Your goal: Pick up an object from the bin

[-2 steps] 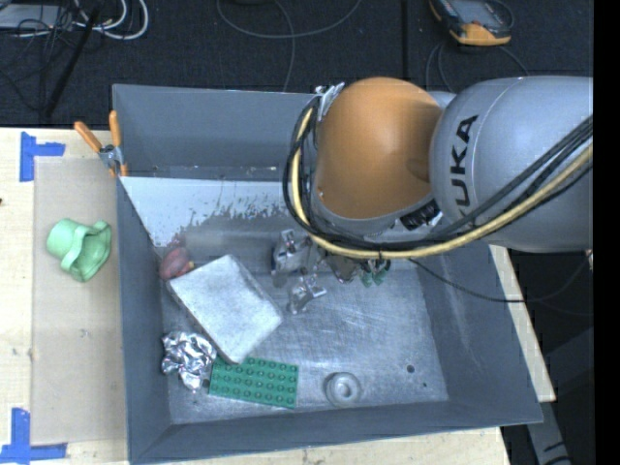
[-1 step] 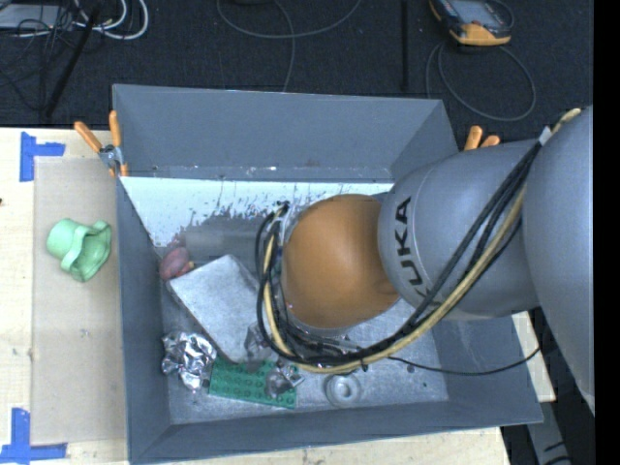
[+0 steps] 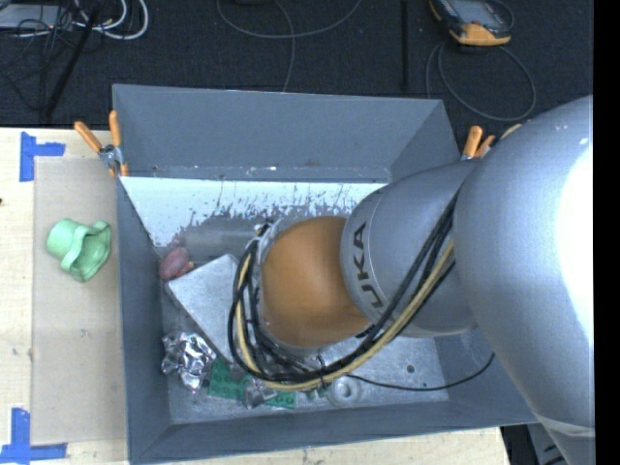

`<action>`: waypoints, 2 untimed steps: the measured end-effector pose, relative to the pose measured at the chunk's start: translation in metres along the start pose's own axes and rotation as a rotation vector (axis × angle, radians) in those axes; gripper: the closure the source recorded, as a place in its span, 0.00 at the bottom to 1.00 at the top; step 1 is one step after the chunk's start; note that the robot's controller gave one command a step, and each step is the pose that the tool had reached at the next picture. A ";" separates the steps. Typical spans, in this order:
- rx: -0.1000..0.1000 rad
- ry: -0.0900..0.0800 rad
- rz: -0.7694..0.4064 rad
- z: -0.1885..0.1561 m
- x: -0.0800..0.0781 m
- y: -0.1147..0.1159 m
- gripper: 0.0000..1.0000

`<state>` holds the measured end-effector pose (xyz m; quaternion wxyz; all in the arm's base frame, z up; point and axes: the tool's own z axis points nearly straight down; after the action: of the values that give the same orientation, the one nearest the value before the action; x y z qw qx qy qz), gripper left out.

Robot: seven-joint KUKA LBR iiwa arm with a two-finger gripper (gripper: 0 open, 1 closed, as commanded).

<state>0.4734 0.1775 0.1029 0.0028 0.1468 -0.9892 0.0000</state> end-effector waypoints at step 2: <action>-0.005 -0.015 -0.284 0.025 -0.021 -0.060 1.00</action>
Offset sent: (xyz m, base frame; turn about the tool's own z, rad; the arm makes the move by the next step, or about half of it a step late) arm 0.0086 0.0046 -0.0329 -0.0215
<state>0.5107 0.1256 0.0776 -0.0041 0.2855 -0.9584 -0.0041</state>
